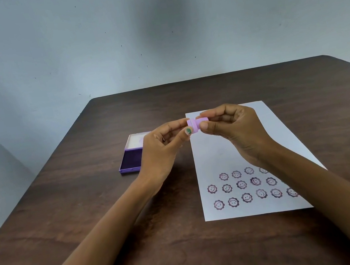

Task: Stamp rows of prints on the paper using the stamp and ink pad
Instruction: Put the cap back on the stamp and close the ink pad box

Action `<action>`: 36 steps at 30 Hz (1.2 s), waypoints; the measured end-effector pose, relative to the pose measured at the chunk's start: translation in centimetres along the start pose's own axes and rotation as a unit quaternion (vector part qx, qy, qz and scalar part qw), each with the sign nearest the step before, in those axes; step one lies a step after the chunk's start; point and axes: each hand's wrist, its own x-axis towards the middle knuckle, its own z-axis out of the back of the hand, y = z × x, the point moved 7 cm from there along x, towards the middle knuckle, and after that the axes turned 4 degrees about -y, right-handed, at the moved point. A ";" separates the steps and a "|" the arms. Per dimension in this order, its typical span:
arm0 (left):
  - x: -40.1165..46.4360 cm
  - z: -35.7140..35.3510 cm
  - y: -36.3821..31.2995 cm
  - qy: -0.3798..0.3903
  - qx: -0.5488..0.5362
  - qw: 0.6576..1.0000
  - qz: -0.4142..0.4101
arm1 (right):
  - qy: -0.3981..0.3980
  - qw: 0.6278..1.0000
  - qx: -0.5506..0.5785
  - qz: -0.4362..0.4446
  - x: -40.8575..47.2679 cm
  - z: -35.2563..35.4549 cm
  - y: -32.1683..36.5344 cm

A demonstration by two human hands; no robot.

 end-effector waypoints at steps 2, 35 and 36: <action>0.0 0.0 0.1 -0.001 0.006 1.000 -0.002 | 0.001 1.000 -0.001 0.001 0.0 0.0 0.0; 3.3 12.1 6.3 0.189 0.423 0.868 0.180 | 0.102 0.908 -0.371 0.164 1.3 -6.5 -0.1; 3.3 12.3 6.3 0.193 0.421 0.867 0.184 | 0.111 0.906 -0.376 0.162 1.4 -6.7 -0.3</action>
